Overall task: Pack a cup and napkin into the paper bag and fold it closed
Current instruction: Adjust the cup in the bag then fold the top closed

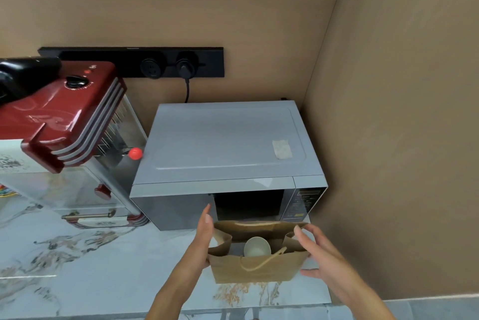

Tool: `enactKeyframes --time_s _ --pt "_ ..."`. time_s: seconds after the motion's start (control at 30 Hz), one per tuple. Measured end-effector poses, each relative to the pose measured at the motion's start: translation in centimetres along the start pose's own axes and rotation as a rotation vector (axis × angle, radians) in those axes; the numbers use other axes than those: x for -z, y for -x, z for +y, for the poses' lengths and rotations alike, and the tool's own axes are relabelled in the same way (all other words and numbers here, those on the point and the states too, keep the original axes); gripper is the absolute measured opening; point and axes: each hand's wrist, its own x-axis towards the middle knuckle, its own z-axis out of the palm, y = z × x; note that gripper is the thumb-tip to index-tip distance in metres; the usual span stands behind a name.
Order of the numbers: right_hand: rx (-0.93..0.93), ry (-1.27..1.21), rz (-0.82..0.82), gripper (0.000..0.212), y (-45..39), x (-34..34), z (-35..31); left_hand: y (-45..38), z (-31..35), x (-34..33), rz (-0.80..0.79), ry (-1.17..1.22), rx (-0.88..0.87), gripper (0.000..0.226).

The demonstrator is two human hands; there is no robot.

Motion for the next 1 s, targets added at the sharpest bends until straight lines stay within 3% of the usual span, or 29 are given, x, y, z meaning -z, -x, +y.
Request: enactKeyframes --time_s 0.13,0.23,0.43,0.67,0.77,0.83,1.0 --pt "-0.024 -0.206 0.020 0.043 -1.0 0.1 0.1 -0.4 -0.6 0.7 -0.021 0.131 0.137 0.073" --pt "-0.024 -0.214 0.042 0.050 -1.9 0.2 0.2 0.0 -0.8 0.7 -0.029 0.177 0.150 0.076" --pt "-0.077 -0.197 0.102 0.057 -3.6 0.4 0.8 0.3 -1.3 0.1 0.019 0.228 0.162 0.064" --pt "-0.138 -0.254 0.088 0.024 -4.7 1.4 2.5 0.1 -2.7 0.2 0.022 0.340 0.199 0.055" --pt "-0.177 -0.275 0.067 0.015 -4.6 1.6 2.6 0.0 -3.1 0.4 0.012 0.314 0.245 0.036" --pt "-0.189 -0.289 0.054 0.020 -4.6 1.8 2.6 -0.5 -3.5 0.5 0.009 0.292 0.240 0.023" --pt "-0.183 -0.305 0.046 0.025 -4.7 1.7 2.5 -1.5 -4.8 1.2 0.015 0.218 0.213 0.020"
